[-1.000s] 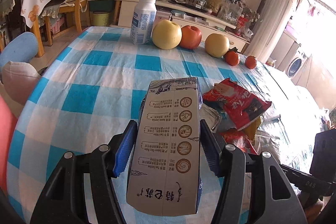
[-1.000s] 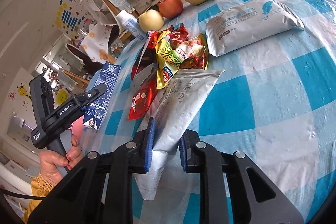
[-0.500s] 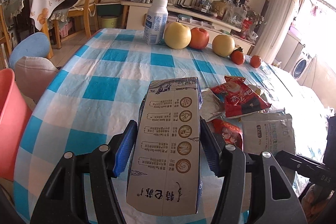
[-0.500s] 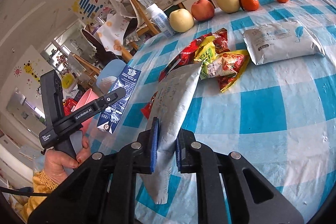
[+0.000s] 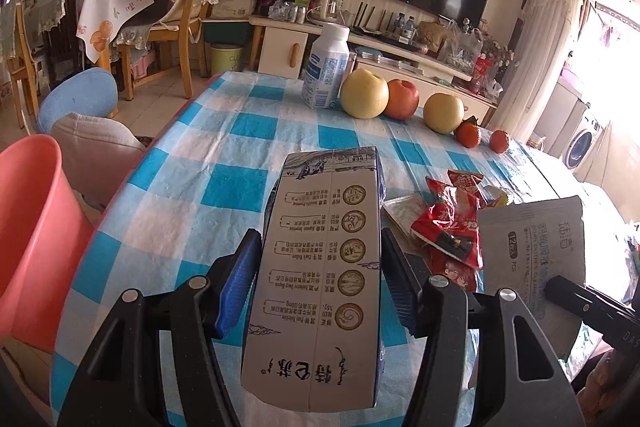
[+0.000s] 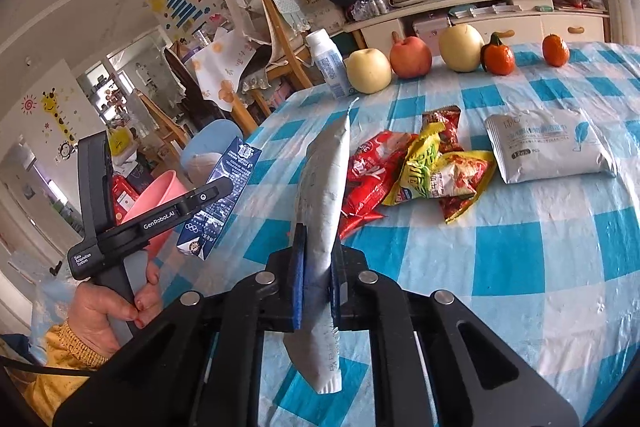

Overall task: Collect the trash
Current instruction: 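Carry both items over the pink bucket and open both tools to drop them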

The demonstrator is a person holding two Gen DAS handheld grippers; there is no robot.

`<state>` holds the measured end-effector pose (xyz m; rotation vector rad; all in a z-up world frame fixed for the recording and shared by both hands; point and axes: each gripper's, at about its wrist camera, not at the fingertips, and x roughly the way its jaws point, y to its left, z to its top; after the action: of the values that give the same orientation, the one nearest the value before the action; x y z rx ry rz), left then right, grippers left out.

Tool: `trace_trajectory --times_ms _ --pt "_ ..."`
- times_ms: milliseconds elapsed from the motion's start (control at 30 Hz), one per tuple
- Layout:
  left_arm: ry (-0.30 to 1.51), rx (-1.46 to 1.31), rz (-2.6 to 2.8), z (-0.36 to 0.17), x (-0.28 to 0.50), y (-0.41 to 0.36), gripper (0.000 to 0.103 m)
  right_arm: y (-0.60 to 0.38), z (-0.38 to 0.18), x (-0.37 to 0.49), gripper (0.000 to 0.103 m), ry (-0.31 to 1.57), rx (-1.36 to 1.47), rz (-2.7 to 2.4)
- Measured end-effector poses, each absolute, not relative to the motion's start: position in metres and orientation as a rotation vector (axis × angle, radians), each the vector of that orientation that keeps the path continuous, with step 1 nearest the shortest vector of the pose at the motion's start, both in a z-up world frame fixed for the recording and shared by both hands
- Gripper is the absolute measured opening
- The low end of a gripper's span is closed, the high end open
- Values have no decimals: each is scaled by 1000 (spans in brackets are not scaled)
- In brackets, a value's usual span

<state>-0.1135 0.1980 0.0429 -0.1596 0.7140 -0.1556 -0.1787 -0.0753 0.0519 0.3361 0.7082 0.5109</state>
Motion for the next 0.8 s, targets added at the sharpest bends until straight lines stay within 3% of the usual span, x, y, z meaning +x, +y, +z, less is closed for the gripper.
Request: trace_trajectory --times_ms 800 --pt "584 -237 19 82 -130 284 61 21 106 -138 11 649 241 606"
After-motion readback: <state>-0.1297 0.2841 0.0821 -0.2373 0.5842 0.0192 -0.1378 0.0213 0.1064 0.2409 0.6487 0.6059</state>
